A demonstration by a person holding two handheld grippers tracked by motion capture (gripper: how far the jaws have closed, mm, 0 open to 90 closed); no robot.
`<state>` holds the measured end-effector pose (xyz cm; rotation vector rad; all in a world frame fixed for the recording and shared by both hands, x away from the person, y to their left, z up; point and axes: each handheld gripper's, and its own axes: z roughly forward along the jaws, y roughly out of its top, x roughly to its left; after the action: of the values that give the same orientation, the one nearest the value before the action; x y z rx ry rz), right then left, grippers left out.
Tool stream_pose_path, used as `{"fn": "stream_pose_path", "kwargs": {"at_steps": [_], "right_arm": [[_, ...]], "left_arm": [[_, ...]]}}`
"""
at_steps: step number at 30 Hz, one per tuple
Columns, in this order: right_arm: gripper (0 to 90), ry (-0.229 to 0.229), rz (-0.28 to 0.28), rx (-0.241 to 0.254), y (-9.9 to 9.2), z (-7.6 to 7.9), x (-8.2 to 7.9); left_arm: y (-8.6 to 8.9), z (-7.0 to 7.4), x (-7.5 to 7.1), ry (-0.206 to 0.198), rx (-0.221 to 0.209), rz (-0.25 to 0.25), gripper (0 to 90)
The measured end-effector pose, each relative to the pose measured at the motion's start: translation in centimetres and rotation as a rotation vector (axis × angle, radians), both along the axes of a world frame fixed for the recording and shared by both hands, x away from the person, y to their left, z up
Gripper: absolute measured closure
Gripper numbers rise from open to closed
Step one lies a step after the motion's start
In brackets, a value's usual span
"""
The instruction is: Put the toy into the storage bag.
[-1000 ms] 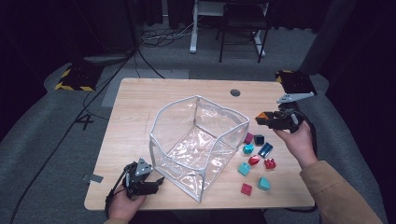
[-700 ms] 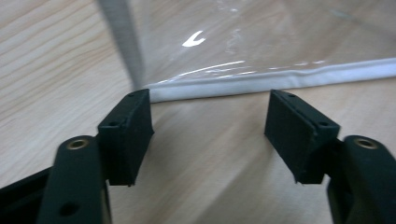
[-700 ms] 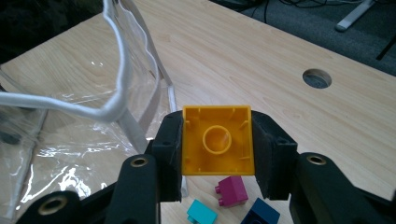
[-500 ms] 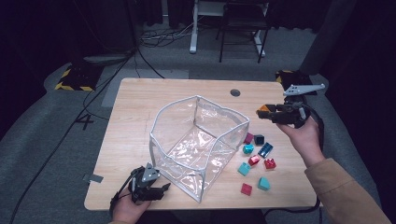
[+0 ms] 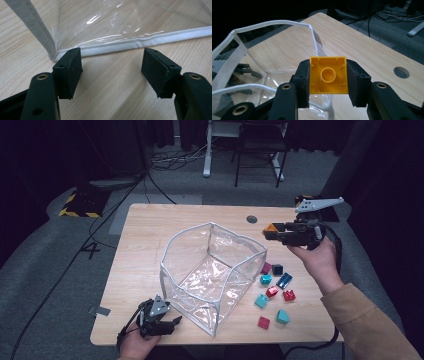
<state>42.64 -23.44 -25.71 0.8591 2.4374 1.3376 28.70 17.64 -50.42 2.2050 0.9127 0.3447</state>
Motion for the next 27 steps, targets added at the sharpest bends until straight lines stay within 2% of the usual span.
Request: {"fn": "stream_pose_path", "kwargs": {"at_steps": [1, 2, 4, 5, 8, 9, 10, 14, 15, 18, 19, 21, 27], "right_arm": [[58.8, -0.001, 0.019, -0.003, 1.0, 0.4, -0.1], [58.8, -0.001, 0.019, -0.003, 1.0, 0.4, -0.1], [58.8, 0.001, 0.044, -0.006, 2.5, 0.8, -0.3], [58.8, 0.001, 0.044, -0.006, 2.5, 0.8, -0.3], [58.8, 0.006, 0.068, -0.014, 4.2, 1.1, -0.3], [58.8, 0.007, 0.081, -0.023, 5.3, 1.2, -0.4], [58.8, 0.007, 0.081, -0.023, 5.3, 1.2, -0.4], [58.8, 0.017, 0.106, -0.043, 8.0, 1.2, -0.3], [58.8, 0.017, 0.106, -0.043, 8.0, 1.2, -0.3], [58.9, 0.029, 0.123, -0.053, 9.9, 1.0, -0.2], [58.9, 0.029, 0.123, -0.053, 9.9, 1.0, -0.2], [58.8, 0.041, 0.139, -0.061, 11.4, 0.9, 0.0], [58.8, 0.063, 0.164, -0.069, 13.7, 0.5, 0.3]], "left_arm": [[0.0, 0.0, 0.0, -0.001, -0.002, 0.0, 33.1], [0.0, 0.0, 0.0, -0.001, -0.002, 0.0, 33.0], [0.0, 0.0, 0.0, -0.001, -0.002, 0.0, 33.0], [0.0, 0.0, 0.0, -0.001, -0.001, -0.001, 33.0], [0.0, 0.0, 0.1, 0.001, -0.003, 0.0, 32.9], [0.0, 0.0, 0.1, 0.001, -0.004, 0.0, 32.5], [0.0, 0.0, 0.1, 0.002, -0.004, -0.001, 32.5], [-0.1, 0.0, 0.1, 0.001, 0.002, -0.002, 32.1], [-0.1, 0.0, 0.1, 0.001, 0.002, -0.002, 32.1], [-0.1, 0.0, 0.1, 0.0, 0.002, -0.004, 31.9], [-0.1, 0.0, 0.1, 0.0, 0.001, -0.003, 31.9], [-0.1, 0.0, 0.2, 0.001, 0.002, -0.006, 31.5], [-0.2, 0.0, 0.2, 0.001, -0.001, -0.003, 31.3]]}}
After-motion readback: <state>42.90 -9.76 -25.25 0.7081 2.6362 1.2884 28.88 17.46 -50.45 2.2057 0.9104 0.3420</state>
